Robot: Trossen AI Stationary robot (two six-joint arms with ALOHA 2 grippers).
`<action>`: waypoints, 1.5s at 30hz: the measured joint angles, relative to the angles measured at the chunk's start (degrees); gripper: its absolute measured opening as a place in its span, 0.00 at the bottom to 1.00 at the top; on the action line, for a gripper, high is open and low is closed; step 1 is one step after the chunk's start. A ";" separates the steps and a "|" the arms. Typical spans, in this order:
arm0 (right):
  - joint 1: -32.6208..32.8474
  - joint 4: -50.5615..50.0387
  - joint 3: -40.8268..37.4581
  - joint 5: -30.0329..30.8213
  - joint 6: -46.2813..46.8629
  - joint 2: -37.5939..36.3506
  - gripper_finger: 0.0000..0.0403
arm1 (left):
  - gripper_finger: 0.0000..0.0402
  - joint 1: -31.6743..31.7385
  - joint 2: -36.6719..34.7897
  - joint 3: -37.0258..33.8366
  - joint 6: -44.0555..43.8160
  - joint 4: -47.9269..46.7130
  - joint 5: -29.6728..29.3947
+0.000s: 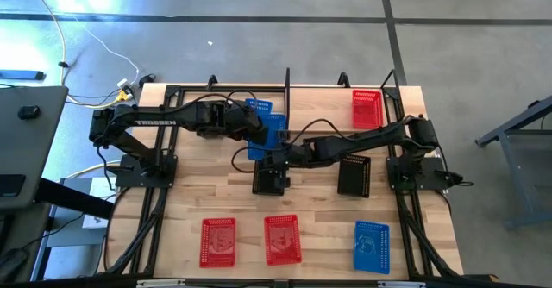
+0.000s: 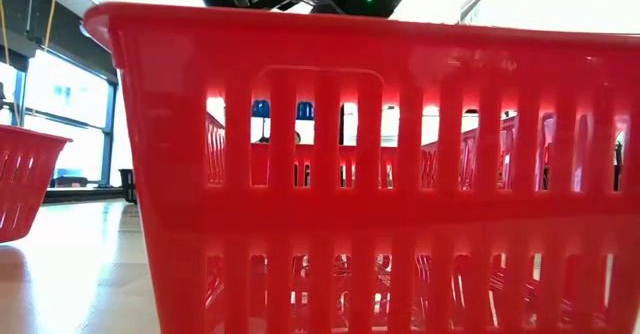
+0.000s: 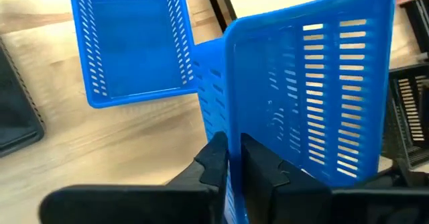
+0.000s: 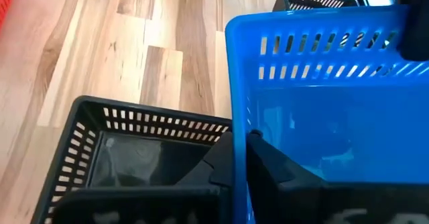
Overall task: Stack baskets on shelf by color
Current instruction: Put the middle left blue bin on the shelf
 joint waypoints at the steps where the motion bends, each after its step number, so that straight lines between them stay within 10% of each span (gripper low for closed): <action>1: 0.00 0.00 0.00 -0.18 0.53 0.00 0.03 | 0.07 -0.01 0.00 0.00 0.50 -0.02 0.08; 21: -0.04 -6.34 -0.07 -0.53 16.11 -2.95 0.00 | 0.36 4.18 -0.73 0.02 23.72 0.05 1.71; 34: 3.05 -12.57 -0.07 -10.98 19.64 -8.31 0.00 | 0.34 10.86 -4.48 0.09 41.05 0.02 4.93; 45: 3.89 -17.96 -0.07 -7.10 21.70 -12.90 0.00 | 0.34 11.58 -4.74 0.09 49.45 0.19 10.13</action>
